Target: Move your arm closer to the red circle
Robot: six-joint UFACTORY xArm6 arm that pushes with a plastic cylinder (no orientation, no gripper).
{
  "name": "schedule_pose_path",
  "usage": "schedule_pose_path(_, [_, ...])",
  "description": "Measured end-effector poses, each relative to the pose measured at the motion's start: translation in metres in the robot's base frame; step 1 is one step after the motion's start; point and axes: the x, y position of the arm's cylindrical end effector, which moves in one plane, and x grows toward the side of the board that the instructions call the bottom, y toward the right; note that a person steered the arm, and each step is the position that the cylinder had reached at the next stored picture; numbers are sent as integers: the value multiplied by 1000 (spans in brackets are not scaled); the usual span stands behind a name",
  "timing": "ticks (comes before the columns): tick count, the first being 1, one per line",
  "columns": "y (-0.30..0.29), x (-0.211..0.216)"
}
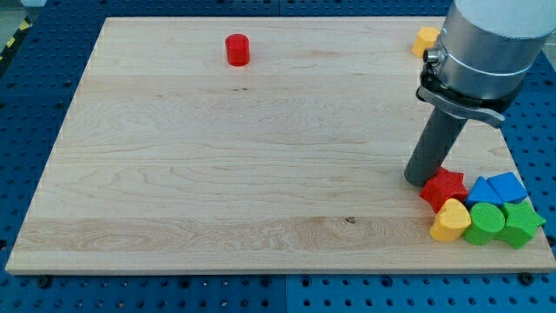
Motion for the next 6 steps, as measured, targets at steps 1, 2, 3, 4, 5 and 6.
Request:
schedule_pose_path(1, [0, -6])
schedule_pose_path(2, [-19, -41])
schedule_pose_path(3, [-54, -88])
schedule_pose_path(4, [-115, -122])
schedule_pose_path(5, [-190, -163])
schedule_pose_path(6, [-259, -197])
